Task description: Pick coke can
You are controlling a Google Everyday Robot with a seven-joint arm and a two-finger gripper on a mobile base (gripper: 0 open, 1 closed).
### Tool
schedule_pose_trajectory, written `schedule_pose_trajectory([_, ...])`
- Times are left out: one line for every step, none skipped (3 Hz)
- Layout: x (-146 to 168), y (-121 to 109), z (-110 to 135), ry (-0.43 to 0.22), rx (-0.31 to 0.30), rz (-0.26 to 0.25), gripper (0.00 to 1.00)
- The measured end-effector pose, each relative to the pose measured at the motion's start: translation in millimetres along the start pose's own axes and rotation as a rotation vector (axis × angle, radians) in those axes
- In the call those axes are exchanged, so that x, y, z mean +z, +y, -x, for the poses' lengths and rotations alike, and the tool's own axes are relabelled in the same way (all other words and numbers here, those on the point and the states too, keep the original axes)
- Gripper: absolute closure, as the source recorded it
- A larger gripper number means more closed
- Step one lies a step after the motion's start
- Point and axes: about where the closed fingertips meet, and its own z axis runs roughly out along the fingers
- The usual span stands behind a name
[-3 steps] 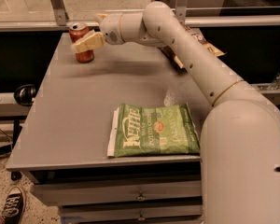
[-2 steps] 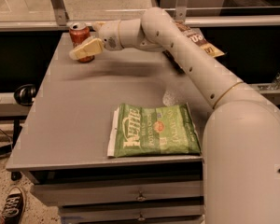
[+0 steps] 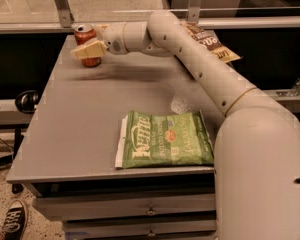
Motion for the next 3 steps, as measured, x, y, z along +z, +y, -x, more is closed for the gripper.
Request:
schedule_pose_trajectory([0,0,-4,0.004,0.008,-0.019,0.44])
schedule_pose_trajectory([-4,2,-10,0.009,0.021,-0.035,0.66])
schedule_pose_trajectory([-11,4,-14,0.013,0.031,-0.055,0.91])
